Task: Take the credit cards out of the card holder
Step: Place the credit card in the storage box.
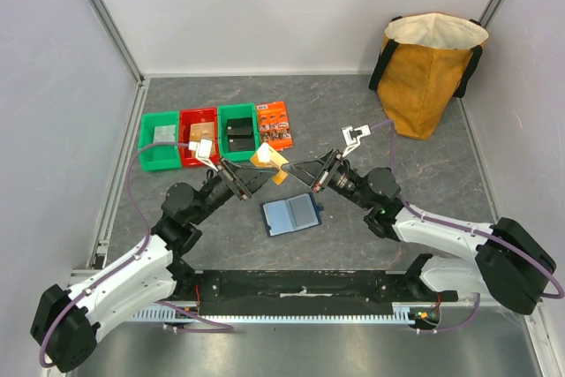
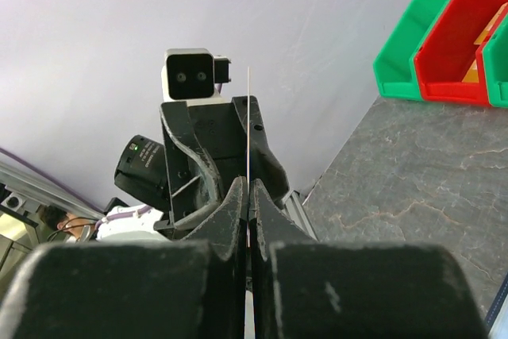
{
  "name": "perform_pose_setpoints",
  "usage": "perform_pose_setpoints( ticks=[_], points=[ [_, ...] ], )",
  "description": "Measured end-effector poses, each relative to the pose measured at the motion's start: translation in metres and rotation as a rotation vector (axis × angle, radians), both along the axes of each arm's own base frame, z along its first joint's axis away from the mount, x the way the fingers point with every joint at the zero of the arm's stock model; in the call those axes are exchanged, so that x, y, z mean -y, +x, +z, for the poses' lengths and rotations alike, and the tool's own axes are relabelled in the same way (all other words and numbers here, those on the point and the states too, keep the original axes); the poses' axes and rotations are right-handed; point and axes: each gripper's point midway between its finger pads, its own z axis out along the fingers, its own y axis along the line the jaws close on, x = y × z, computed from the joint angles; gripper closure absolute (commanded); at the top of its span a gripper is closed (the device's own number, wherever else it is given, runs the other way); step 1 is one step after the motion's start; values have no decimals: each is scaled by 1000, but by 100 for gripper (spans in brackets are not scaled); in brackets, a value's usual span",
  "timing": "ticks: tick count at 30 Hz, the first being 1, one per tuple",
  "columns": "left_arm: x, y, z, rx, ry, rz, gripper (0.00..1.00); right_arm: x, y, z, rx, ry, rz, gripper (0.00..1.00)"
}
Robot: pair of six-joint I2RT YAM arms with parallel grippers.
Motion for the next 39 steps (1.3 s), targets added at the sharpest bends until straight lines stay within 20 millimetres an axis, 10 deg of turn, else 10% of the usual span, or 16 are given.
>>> perform_pose_setpoints(
  ticks=[8, 13, 26, 39],
  points=[
    [-10, 3, -10, -49, -62, 65, 98, 4, 4, -11, -23, -3, -38, 100],
    [-14, 2, -8, -64, -94, 83, 98, 4, 5, -13, -32, -4, -42, 97],
    [-22, 22, -21, -129, -121, 183, 98, 4, 11, -35, -61, -80, -73, 3],
    [-133, 107, -76, -294, -143, 674, 98, 67, 32, -55, 11, -373, -371, 2]
  ],
)
